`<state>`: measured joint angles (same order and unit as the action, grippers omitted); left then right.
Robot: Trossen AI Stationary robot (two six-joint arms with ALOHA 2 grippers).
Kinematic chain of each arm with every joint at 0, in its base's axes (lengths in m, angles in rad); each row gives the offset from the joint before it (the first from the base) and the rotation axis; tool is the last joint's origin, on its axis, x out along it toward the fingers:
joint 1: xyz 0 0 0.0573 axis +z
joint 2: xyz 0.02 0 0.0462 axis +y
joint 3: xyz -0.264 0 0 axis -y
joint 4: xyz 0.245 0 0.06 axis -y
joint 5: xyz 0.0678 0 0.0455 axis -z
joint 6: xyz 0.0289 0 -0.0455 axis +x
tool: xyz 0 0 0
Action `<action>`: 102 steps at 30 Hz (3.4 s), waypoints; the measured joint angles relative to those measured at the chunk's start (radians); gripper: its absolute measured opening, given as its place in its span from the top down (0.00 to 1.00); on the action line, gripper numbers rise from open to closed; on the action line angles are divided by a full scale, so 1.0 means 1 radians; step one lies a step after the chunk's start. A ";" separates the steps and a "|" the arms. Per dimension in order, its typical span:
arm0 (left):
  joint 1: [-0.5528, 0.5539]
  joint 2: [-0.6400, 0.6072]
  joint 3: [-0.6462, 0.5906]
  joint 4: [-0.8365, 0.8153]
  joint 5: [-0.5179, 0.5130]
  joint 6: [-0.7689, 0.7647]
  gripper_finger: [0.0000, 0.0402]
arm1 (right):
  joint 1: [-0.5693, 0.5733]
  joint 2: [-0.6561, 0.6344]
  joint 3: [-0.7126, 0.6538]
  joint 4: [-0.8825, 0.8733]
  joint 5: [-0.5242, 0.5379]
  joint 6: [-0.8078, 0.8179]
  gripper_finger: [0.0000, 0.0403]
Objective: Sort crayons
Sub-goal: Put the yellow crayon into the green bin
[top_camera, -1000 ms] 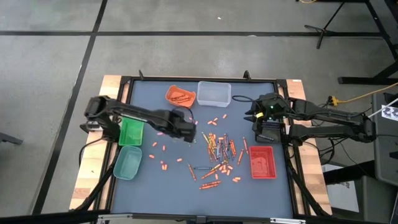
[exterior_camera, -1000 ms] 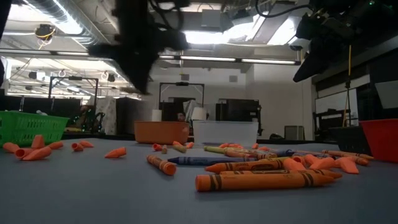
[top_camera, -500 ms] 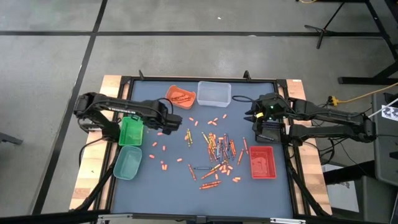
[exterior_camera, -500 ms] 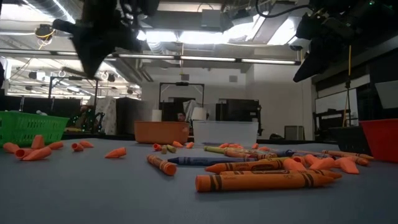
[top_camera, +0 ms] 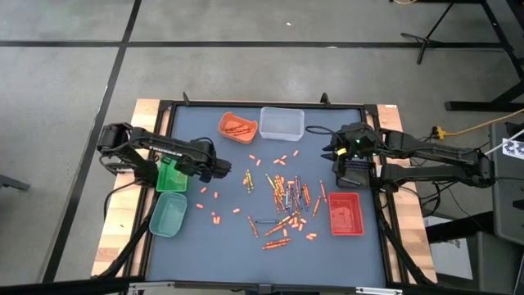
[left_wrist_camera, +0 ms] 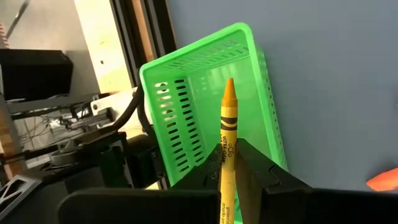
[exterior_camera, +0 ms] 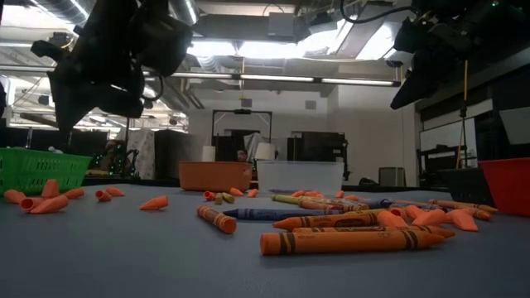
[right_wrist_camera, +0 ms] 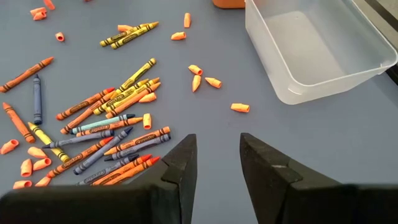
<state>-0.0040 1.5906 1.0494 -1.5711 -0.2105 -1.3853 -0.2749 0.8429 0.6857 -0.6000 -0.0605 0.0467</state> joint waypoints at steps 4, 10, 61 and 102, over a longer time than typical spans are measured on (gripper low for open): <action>0.000 0.000 -0.001 0.000 0.000 0.000 0.97 | 0.000 0.000 0.000 0.000 0.000 0.000 0.70; 0.000 0.000 -0.001 0.000 0.000 0.000 0.86 | 0.000 0.000 0.000 0.000 0.000 0.000 0.70; 0.027 0.163 -0.001 1.112 -0.065 0.104 0.77 | 0.000 0.022 -0.002 0.006 0.002 0.000 0.70; -0.012 0.268 0.001 1.136 -0.021 0.038 0.77 | 0.000 0.211 -0.001 0.085 -0.003 0.000 0.70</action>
<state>-0.0162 1.8587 1.0504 -0.4350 -0.2313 -1.3468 -0.2749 1.0534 0.6846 -0.5146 -0.0637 0.0471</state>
